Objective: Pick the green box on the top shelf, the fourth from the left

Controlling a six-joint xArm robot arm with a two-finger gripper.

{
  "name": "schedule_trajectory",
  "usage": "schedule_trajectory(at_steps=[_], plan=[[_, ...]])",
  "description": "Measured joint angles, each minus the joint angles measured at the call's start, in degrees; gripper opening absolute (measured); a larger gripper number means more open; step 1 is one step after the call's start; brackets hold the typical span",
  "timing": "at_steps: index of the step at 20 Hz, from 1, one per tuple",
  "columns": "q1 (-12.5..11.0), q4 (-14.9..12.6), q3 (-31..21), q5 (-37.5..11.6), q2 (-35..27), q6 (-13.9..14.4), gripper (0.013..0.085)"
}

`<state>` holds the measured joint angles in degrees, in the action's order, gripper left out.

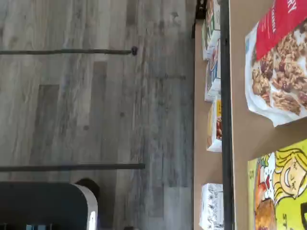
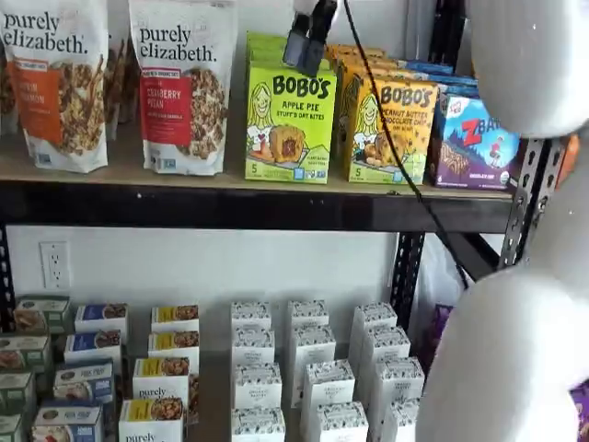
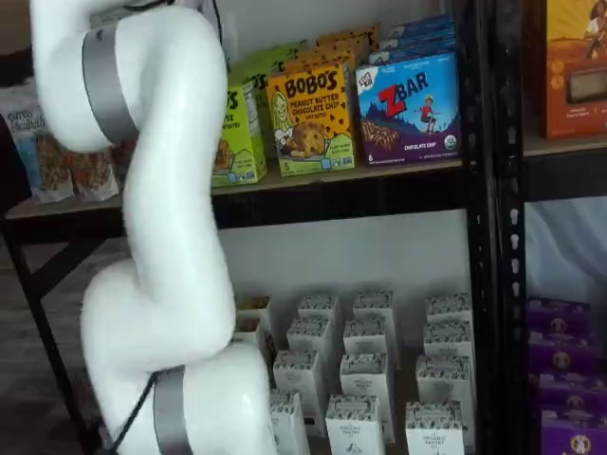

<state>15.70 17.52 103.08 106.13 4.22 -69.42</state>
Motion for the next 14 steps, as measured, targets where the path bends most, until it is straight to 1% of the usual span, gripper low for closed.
schedule_trajectory(at_steps=[2, 3, 9, 14], plan=[[0.6, -1.7, -0.6, -1.3, 0.7, 0.1, 0.085], [0.7, -2.0, -0.6, -1.5, 0.8, 0.2, 0.085], [0.5, -1.7, 0.3, -1.0, 0.8, 0.3, 0.085], [0.3, -0.9, -0.9, -2.8, 1.7, 0.2, 0.085]])
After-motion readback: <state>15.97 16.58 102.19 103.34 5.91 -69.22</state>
